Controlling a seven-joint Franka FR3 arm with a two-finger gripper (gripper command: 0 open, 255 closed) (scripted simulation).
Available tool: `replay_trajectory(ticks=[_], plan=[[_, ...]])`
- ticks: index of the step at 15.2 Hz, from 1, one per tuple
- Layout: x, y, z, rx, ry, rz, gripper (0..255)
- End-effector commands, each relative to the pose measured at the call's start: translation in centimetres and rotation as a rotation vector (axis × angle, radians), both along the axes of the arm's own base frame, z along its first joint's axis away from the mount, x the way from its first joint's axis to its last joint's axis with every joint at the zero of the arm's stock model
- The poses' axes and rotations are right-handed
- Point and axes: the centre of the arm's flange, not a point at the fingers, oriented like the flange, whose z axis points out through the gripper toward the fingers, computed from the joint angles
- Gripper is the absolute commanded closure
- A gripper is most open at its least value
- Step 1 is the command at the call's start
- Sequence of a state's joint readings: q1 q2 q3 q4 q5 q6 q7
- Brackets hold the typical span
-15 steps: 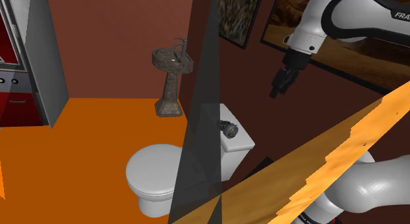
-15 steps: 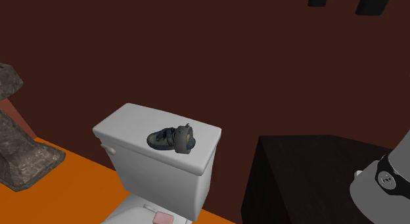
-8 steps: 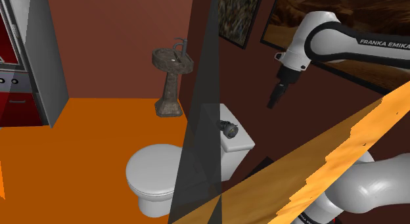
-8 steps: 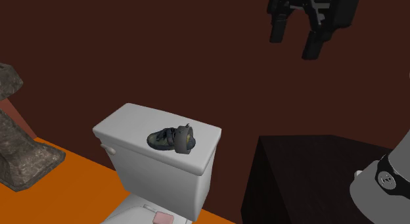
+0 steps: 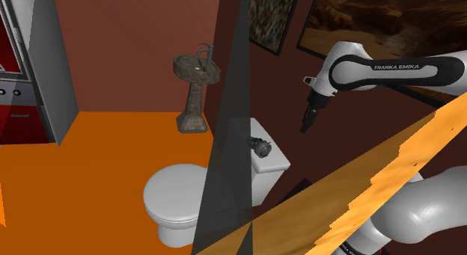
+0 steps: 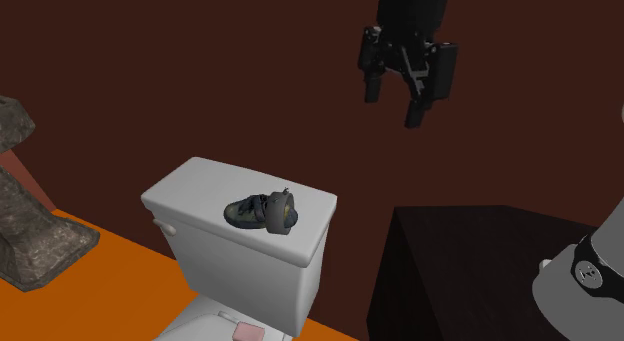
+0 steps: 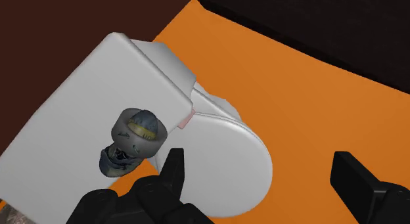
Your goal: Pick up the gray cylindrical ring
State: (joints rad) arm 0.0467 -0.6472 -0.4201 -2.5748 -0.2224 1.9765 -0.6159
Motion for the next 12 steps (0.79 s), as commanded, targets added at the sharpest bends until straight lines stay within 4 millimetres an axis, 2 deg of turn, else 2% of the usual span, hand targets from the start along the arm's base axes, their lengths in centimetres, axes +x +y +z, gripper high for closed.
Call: replay_trajectory(ticks=[1, 12], plan=[[1.2, -1.8, -1.9, -0.003, -0.006, 0.059, 0], [8.1, -9.0, -12.3, -0.009, -0.032, 0.363, 0]])
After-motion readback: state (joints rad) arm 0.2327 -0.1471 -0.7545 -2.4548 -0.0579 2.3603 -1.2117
